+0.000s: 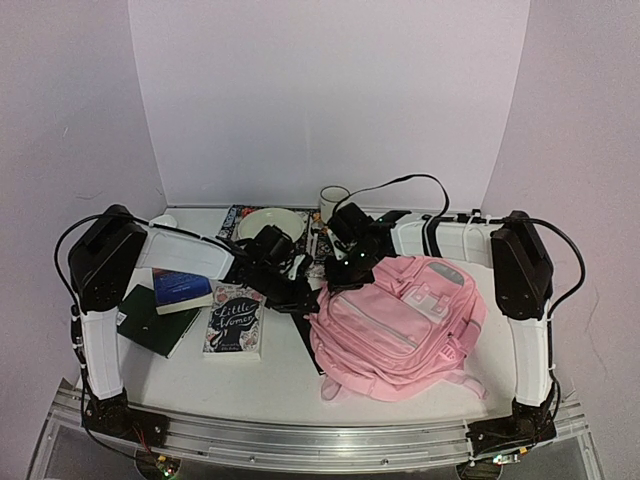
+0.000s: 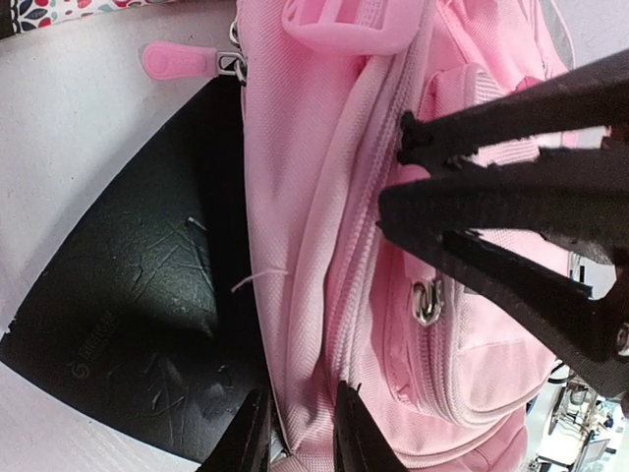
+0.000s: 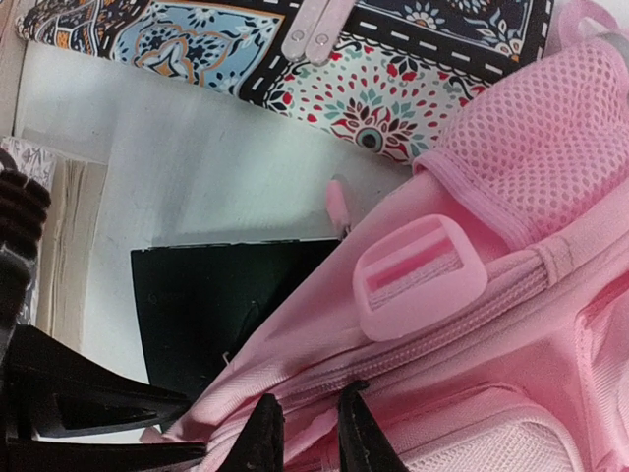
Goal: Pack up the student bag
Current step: Pick up the student bag from the upper front pocket, then zip the upper front pocket of the student bag.
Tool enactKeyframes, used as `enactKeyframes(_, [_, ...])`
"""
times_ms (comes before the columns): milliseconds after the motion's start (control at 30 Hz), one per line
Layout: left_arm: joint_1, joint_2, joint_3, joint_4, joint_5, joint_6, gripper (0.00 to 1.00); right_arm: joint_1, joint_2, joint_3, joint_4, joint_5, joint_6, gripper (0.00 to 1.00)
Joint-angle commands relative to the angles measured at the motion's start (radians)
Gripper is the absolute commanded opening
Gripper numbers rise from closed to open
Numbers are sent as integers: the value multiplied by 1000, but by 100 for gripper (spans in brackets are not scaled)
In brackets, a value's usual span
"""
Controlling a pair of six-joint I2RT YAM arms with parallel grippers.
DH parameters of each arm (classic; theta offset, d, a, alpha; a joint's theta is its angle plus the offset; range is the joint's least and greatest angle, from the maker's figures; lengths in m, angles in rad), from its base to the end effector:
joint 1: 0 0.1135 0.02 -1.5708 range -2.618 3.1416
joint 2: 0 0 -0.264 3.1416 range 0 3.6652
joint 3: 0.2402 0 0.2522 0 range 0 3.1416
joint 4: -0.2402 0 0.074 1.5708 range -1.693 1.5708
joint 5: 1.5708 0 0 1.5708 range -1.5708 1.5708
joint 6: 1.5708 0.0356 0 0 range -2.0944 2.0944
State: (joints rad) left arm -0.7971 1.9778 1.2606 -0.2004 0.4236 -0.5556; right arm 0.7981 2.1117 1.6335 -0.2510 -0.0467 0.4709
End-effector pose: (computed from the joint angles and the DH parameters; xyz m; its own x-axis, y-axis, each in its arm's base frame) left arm 0.2783 -0.3058 0.1556 -0.9075 0.2409 -0.3441 0.4096 0.6890 -0.5979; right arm 0.3358 0.3468 0.2074 -0.7500 -0.1201 -0.6504 -0.4480 0.8156 0.3660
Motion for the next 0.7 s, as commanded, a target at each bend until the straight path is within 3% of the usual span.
enactKeyframes(0, [-2, 29, -18, 64, 11, -19, 22, 38, 12, 21, -88, -107, 10, 13])
enactKeyframes(233, [-2, 27, -34, 105, 28, -37, 18, 63, -1, 22, -92, -94, 6, 0])
enactKeyframes(333, [-2, 25, -40, 115, 35, -44, 16, 67, -11, 6, -108, -29, 8, 0])
enactKeyframes(433, [-2, 15, -55, 126, 33, -49, 16, 80, -31, -11, -117, 67, -7, 3])
enactKeyframes(567, [-2, 8, -69, 153, 53, -61, 13, 93, -29, -10, -129, 98, -52, 17])
enactKeyframes(667, [-2, 9, -75, 175, 71, -73, 12, 96, -14, -10, -132, 97, -69, 19])
